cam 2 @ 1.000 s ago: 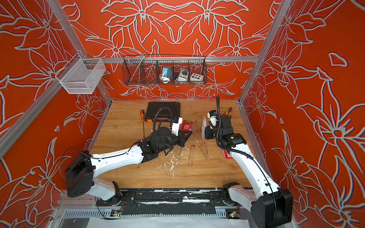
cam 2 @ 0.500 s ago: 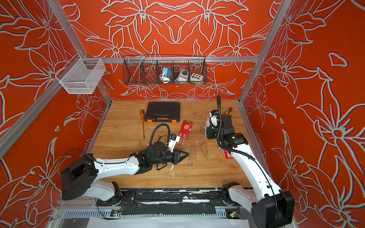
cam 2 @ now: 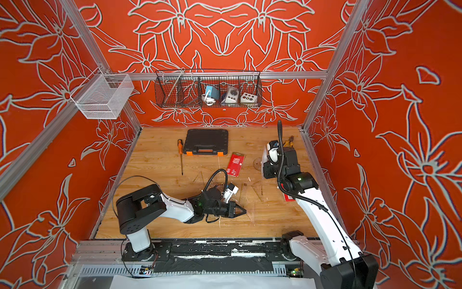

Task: Open the ruler set and take out the ruler
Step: Place the ruler at the center of the board.

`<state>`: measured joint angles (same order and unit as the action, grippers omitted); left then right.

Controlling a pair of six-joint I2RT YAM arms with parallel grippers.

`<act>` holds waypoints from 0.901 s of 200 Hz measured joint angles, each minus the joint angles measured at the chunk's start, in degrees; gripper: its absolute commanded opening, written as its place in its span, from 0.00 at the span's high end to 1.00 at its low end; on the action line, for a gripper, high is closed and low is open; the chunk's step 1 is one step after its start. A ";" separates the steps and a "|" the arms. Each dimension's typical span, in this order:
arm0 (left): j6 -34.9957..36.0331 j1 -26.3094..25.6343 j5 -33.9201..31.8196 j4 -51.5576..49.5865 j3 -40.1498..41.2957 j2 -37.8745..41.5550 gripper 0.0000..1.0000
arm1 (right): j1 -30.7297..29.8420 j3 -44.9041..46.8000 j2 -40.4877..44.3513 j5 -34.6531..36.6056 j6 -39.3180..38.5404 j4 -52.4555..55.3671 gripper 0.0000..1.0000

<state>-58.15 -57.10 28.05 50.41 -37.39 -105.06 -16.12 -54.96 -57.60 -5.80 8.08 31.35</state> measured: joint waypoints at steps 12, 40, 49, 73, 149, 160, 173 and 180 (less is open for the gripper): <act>-0.74 0.00 0.57 0.63 -1.09 -1.77 1.00 | 0.00 0.17 0.26 0.02 -0.09 0.09 1.00; -1.77 -0.04 1.38 1.29 -3.37 -4.17 1.00 | 0.02 0.31 0.72 0.26 -0.28 0.17 1.00; -1.97 -0.11 1.49 1.38 -3.93 -4.63 1.00 | 0.02 0.35 0.83 0.39 -0.35 0.17 1.00; -2.78 -0.33 1.44 1.88 -4.76 -6.19 0.99 | 0.11 0.61 1.09 0.42 -0.52 0.24 1.00; -3.78 -0.35 1.31 1.40 -7.45 -10.14 0.85 | 0.11 0.81 2.29 0.44 -1.14 0.52 1.00; -3.61 -0.35 1.22 1.29 -7.72 -10.14 0.83 | 0.11 0.81 2.36 0.46 -1.18 0.63 1.00; -3.76 -0.35 1.01 1.05 -7.72 -10.14 0.81 | 0.11 0.83 2.43 0.46 -1.25 0.83 1.00; -3.82 -0.35 0.94 0.98 -7.69 -10.14 0.81 | 0.11 0.83 2.51 0.46 -1.29 0.87 1.00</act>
<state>-61.98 -57.45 28.99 51.40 -45.08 -115.20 -16.01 -54.13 -55.09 -5.34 6.79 32.23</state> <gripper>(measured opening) 0.186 0.061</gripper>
